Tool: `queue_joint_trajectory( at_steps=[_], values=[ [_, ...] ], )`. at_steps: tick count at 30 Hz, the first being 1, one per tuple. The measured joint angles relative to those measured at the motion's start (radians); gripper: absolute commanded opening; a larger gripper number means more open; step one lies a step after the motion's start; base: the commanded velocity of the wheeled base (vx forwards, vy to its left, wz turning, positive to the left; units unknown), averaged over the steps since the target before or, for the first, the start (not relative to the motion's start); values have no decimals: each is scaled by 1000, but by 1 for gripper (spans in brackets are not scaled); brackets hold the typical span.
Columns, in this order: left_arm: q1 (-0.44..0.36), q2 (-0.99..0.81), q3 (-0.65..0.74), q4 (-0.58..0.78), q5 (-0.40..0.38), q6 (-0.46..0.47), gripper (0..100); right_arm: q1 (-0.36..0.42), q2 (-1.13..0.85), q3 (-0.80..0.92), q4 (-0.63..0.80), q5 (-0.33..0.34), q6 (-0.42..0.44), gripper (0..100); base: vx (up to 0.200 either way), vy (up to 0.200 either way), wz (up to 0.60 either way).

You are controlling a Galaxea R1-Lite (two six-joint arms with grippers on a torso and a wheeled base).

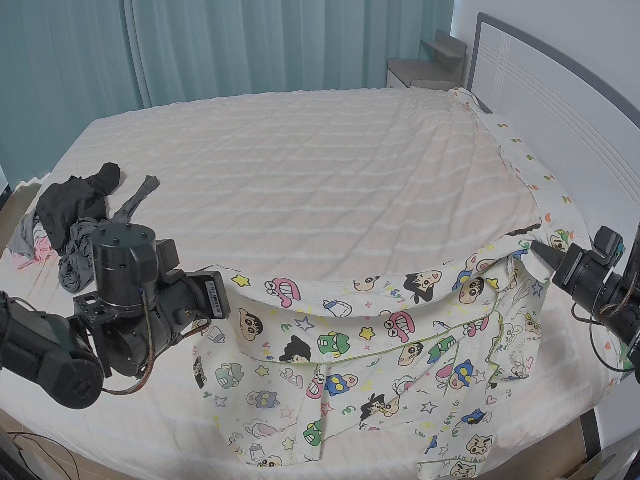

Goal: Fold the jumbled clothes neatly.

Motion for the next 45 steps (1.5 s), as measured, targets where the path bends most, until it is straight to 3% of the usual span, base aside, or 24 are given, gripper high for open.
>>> queue_joint_trajectory(
  at_steps=[16, 24, 33, 34, 35, 45],
  values=[
    [55, 268, -68, -102, 0, -41, 0, -53, 333, -18, -197, -4, 19, 0, 0, 0, 0],
    [94, 429, -191, -103, 0, -132, 0, -62, 525, -79, -332, -7, 136, 0, 0, 0, 0],
    [135, 609, -342, -106, 14, -232, 0, -89, 713, -207, -367, -6, 229, 0, 0, 0, 0],
    [140, 624, -360, -111, 16, -249, 0, -91, 730, -221, -367, -5, 236, 100, 0, 0, 0],
    [144, 636, -377, -115, 17, -266, 100, -94, 746, -234, -367, -3, 239, 100, 0, 0, 0],
    [176, 731, -484, -136, 21, -307, 100, -126, 855, -353, -374, 23, 318, 100, 0, 0, 0]
  ],
)
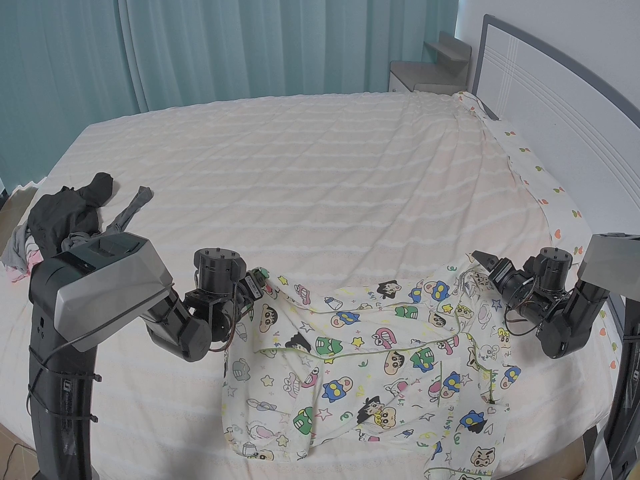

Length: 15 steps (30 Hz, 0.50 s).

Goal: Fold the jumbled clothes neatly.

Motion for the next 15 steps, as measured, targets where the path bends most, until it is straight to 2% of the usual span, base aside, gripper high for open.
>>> queue_joint_trajectory(
  at_steps=[7, 15],
  values=[
    [58, 26, -50, -35, 42, -4, 100, -11, -3, -10, -15, 1, 95, 100, 0, 0, 0],
    [122, -29, -21, 2, 31, -4, 100, 16, -104, 53, -13, 1, 115, 100, 0, 0, 0]
  ],
)
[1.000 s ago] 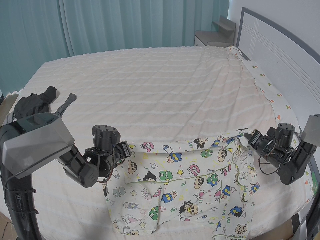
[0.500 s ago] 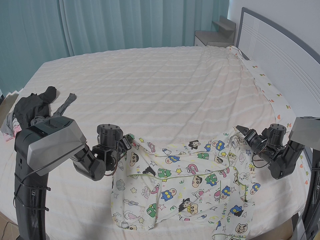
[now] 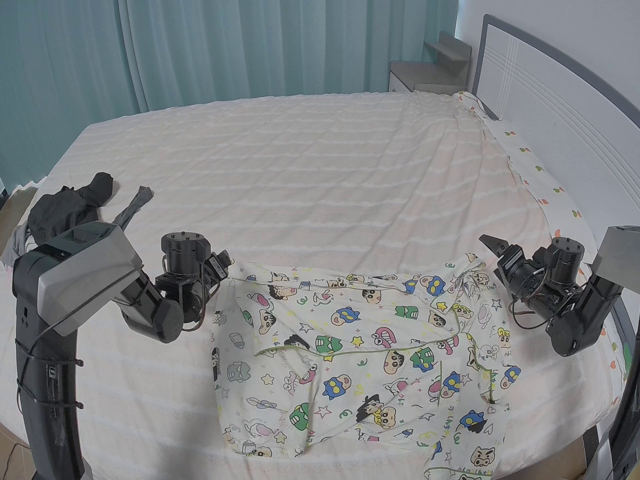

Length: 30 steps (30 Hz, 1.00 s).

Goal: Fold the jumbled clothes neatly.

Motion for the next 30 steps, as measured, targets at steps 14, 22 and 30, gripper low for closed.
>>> queue_joint_trajectory(
  at_steps=[14, 22, 30],
  values=[
    [-45, -258, 274, 127, -158, -8, 100, 141, -139, 228, -26, 0, -2, 100, 0, 0, 0],
    [-288, -486, 496, 343, -277, -197, 100, 119, -207, 449, -126, 0, 30, 100, 0, 0, 0],
    [-477, -548, 550, 506, -309, -517, 100, 69, -287, 554, -163, 3, 131, 100, 0, 0, 0]
  ],
)
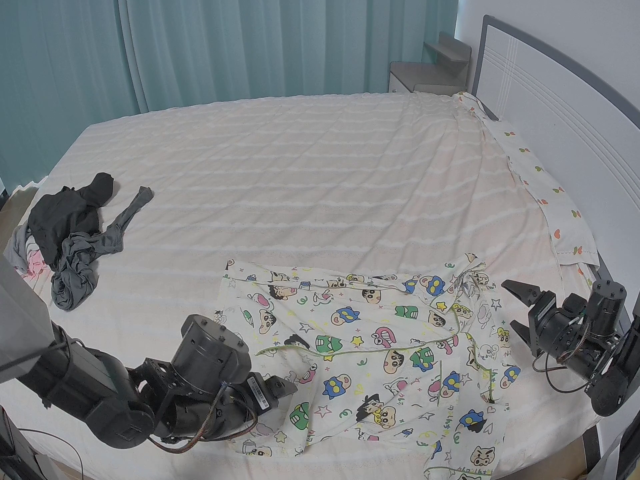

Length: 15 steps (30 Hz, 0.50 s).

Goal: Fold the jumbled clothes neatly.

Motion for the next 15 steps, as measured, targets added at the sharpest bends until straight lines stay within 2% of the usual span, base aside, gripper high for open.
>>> queue_joint_trajectory(
  at_steps=[5, 10, 15],
  values=[
    [-48, 26, 12, 10, 1, -121, 100, -14, -63, 27, -1, 0, 10, 100, 0, 0, 0],
    [-86, 64, -3, 10, 19, -199, 100, -18, -99, 35, -1, -1, 11, 100, 0, 0, 0],
    [-108, 107, -28, 7, 31, -221, 100, -21, -116, 36, -1, -3, 11, 100, 0, 0, 0]
  ],
)
